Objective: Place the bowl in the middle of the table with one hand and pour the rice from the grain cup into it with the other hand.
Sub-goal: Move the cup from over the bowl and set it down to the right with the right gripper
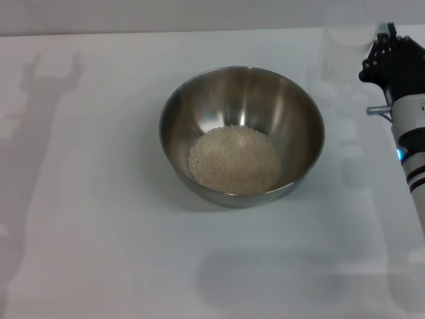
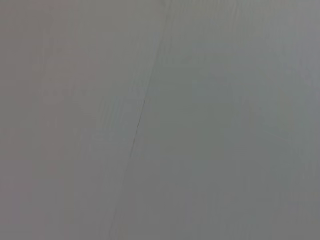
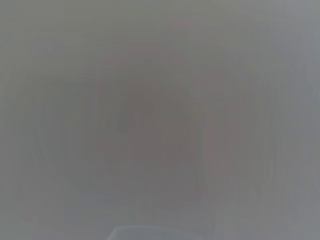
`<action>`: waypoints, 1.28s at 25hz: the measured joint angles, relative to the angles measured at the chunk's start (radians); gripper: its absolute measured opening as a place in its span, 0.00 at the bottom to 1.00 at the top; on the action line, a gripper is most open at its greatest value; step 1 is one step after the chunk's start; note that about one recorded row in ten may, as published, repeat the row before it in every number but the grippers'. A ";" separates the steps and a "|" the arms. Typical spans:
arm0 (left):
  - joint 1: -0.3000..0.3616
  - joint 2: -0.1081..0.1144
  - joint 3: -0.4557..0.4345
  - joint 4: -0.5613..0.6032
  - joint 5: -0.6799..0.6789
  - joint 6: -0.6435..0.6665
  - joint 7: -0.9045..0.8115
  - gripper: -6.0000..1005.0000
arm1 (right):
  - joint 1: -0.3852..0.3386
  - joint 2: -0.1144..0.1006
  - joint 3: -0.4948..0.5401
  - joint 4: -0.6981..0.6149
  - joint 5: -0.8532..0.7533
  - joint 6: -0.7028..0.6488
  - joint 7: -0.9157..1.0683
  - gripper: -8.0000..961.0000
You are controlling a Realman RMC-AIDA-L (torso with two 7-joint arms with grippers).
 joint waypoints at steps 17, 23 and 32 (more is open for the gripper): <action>0.004 0.000 0.009 -0.007 0.001 0.007 0.000 0.85 | 0.028 -0.006 0.000 -0.063 -0.003 0.173 0.058 0.03; 0.004 -0.002 0.011 -0.008 0.001 0.010 0.000 0.85 | 0.061 -0.006 -0.004 -0.097 -0.004 0.239 0.103 0.02; 0.008 -0.002 0.012 -0.019 0.001 0.024 0.000 0.85 | 0.082 -0.008 -0.004 -0.115 -0.007 0.317 0.110 0.02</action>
